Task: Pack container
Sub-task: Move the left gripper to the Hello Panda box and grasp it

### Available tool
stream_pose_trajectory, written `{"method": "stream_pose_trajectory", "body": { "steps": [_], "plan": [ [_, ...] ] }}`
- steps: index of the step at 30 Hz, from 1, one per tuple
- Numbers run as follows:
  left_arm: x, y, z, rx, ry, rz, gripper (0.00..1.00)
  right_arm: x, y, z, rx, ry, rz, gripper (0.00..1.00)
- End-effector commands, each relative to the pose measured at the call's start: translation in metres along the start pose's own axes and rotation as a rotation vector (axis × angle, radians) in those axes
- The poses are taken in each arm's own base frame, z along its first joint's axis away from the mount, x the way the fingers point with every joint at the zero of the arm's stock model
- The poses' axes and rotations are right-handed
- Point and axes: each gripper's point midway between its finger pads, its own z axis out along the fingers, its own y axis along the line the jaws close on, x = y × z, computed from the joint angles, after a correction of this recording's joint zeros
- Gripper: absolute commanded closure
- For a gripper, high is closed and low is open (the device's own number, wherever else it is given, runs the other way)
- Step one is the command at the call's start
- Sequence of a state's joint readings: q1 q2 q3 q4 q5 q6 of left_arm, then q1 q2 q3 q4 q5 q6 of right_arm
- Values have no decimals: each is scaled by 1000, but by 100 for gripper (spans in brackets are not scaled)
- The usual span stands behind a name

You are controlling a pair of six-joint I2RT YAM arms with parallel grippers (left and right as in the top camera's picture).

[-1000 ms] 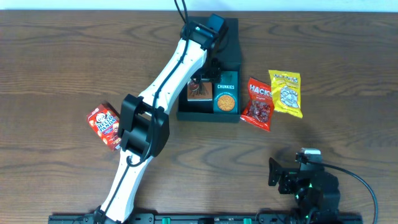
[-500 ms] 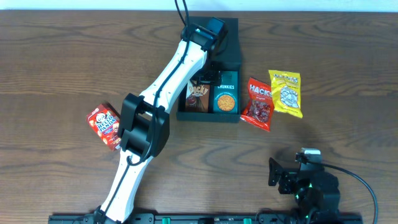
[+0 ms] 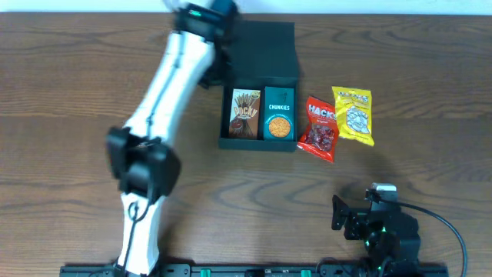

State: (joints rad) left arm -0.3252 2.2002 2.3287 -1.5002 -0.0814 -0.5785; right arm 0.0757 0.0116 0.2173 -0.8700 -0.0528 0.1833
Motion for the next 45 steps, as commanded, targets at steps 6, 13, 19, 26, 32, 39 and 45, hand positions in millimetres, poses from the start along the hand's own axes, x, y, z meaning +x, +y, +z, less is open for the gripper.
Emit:
{"method": "stream_pose_trajectory", "body": {
  "steps": [6,13,19,26,32,39,45],
  "plan": [
    [6,114,-116,-138,-244,-263,17,5,-2,2,7,12,22,1],
    [62,157,-109,-231,-201,-305,14,5,-2,2,7,12,22,1],
    [105,156,-66,-113,-152,-356,3,5,-2,2,7,12,22,1],
    [147,153,-3,18,17,-443,4,5,-2,2,7,12,22,1],
    [164,169,46,-33,72,-561,5,5,-2,2,7,12,22,1],
    [150,184,84,18,62,-509,5,5,-2,2,7,12,22,1],
    [137,184,113,68,121,-455,5,5,-2,2,7,12,22,1]
  ]
}}
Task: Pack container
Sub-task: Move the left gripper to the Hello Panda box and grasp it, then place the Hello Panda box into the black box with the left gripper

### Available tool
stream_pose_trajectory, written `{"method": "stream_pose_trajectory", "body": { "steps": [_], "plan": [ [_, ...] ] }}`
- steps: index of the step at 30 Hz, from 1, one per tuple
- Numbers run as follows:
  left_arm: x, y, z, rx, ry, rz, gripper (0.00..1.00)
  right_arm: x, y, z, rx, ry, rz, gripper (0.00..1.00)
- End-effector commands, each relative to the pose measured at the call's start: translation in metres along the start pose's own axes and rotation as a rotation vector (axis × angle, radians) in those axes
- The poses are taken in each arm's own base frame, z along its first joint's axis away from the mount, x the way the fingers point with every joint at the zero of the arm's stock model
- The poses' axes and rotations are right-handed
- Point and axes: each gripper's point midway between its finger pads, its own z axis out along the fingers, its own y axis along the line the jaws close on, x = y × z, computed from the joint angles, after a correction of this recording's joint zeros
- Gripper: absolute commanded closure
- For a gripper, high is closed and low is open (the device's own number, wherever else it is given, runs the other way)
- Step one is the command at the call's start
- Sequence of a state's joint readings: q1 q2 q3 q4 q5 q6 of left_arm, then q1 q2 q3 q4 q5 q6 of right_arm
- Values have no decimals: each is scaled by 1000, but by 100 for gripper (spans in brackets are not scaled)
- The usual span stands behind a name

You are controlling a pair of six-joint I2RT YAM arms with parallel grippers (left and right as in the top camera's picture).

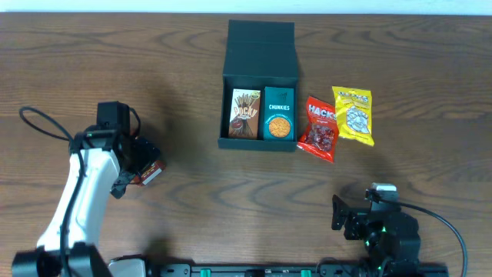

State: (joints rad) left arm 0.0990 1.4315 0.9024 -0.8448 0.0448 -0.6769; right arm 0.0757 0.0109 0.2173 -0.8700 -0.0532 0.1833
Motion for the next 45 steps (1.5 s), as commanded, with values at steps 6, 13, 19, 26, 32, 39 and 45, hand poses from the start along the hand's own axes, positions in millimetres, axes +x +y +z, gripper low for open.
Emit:
{"method": "stream_pose_trajectory", "body": {
  "steps": [6,13,19,26,32,39,45],
  "plan": [
    [-4,-11,37,15,73,74,5,5,-2,2,7,13,22,1],
    [-19,-24,58,38,44,64,5,5,-2,2,7,13,22,1],
    [-22,-25,60,38,32,50,6,5,-2,2,7,13,22,1],
    [-23,-19,60,7,24,52,16,5,-2,2,7,13,22,1],
    [-27,-23,55,12,17,71,22,5,-2,2,7,13,22,1],
    [-57,-80,-7,81,-81,213,26,5,-2,2,7,13,22,1],
    [-32,-172,-70,240,-186,428,30,5,-2,2,7,13,22,1]
  ]
}}
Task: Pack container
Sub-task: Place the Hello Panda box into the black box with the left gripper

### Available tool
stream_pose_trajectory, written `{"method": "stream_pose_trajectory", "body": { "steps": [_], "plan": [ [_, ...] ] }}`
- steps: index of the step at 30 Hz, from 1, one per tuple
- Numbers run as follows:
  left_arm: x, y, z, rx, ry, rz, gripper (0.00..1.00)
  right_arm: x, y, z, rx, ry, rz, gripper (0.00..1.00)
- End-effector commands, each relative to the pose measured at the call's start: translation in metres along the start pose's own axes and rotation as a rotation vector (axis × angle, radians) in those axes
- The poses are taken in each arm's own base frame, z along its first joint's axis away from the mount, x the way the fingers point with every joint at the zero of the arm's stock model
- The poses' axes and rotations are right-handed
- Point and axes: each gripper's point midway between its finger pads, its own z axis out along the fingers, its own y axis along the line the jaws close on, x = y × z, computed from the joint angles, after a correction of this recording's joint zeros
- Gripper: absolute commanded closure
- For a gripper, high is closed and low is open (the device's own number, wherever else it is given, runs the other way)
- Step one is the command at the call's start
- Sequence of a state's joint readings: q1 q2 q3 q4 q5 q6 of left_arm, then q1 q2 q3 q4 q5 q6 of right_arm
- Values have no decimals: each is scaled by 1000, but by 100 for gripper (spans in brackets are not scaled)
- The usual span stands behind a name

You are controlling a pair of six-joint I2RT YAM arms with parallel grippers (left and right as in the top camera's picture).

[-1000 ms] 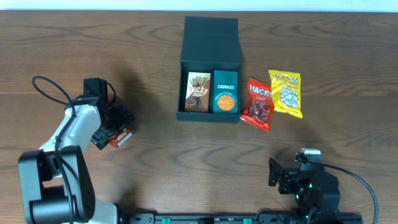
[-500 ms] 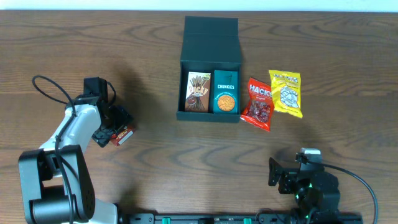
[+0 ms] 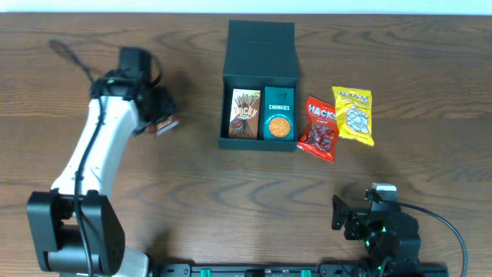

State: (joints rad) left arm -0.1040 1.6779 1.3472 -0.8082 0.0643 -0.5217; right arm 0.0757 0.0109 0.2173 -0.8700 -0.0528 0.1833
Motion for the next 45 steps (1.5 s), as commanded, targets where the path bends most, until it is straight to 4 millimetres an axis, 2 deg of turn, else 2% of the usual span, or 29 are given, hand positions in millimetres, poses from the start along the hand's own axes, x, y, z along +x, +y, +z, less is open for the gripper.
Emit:
{"method": "stream_pose_trajectory", "body": {
  "steps": [1,4,5,12,18,27,32,45],
  "plan": [
    [-2,-50,-22,79,-53,112,30,5,-2,2,7,13,22,1],
    [8,-97,-32,182,-35,188,31,5,-2,2,7,13,22,1],
    [11,-107,-31,193,-28,206,31,5,-2,2,7,13,22,1],
    [43,-192,1,227,56,457,33,5,-2,2,7,13,22,1],
    [69,-231,15,242,87,551,33,5,-2,2,7,13,22,1],
    [105,-247,27,255,140,597,32,5,-2,2,7,13,22,1],
    [111,-243,32,236,177,543,32,5,-2,2,7,13,22,1],
    [135,-245,27,245,252,524,32,5,-2,2,7,13,22,1]
  ]
}}
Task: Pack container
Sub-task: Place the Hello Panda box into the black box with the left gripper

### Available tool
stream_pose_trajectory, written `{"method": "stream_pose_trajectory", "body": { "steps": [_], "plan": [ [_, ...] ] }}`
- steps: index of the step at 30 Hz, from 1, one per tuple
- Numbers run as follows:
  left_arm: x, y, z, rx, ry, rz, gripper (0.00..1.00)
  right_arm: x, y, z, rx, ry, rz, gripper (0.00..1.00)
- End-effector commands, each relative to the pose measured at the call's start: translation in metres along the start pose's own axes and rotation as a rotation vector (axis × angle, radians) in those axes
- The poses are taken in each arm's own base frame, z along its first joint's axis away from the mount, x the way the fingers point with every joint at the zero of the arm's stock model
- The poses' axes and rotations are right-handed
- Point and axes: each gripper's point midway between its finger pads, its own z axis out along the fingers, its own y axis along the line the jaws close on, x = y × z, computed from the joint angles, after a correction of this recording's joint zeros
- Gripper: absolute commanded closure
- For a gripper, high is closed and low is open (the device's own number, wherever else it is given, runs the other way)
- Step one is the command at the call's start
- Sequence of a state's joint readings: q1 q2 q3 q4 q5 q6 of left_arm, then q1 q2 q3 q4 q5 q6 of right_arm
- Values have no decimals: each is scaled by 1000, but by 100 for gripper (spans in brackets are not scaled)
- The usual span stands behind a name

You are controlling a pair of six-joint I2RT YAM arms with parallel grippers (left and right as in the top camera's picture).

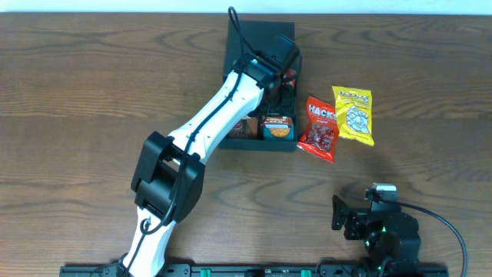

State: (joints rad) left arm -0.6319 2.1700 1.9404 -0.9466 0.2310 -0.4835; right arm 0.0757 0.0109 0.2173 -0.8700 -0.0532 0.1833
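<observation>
The black box (286, 145) stands open at the back middle of the table, its lid (257, 35) folded back. My left arm reaches across it, and the left gripper (283, 77) hangs over the right half of the box. A sliver of a small red-brown packet (290, 75) shows at its fingers. In the box, the teal Chunkies pack (278, 128) shows only its lower part, and the brown Pocky box (241, 128) is mostly hidden by the arm. My right gripper (339, 214) rests at the front right.
A red Hacks bag (319, 128) and a yellow snack bag (354, 115) lie on the wood just right of the box. The left arm's elbow (165, 165) sits over the table's middle left. A cable runs from the right arm at the front edge.
My left gripper was over the table left of the box with the small packet. It is now over the right half of the open box, covering most of the contents. The right arm has not moved.
First my left gripper was at the back, by the box's left rear corner. Then it was far left near the front, holding a small red-brown packet. Then it held the packet nearer the box, and now over the box.
</observation>
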Motion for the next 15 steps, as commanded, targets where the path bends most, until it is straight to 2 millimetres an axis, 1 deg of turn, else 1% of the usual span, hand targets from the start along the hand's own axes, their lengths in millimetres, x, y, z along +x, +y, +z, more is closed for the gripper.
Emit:
{"method": "stream_pose_trajectory", "body": {
  "steps": [1,2,3,7,10,11,12,15],
  "plan": [
    [0,-5,-2,7,3,-9,20,5,-2,2,7,13,22,1],
    [0,-4,-2,4,6,-10,8,5,-2,2,7,13,22,1],
    [1,-4,-2,-1,8,-10,3,5,-2,2,7,13,22,1],
    [1,3,-3,-31,5,-13,4,5,-2,2,7,13,22,1],
    [2,3,-3,-33,9,-15,0,5,-2,2,7,13,22,1],
    [2,3,-3,-33,8,-15,0,5,-2,2,7,13,22,1],
    [1,3,-4,-32,7,-15,6,5,-2,2,7,13,22,1],
    [-1,1,-6,-27,-1,-12,11,5,-2,2,7,13,22,1]
  ]
}}
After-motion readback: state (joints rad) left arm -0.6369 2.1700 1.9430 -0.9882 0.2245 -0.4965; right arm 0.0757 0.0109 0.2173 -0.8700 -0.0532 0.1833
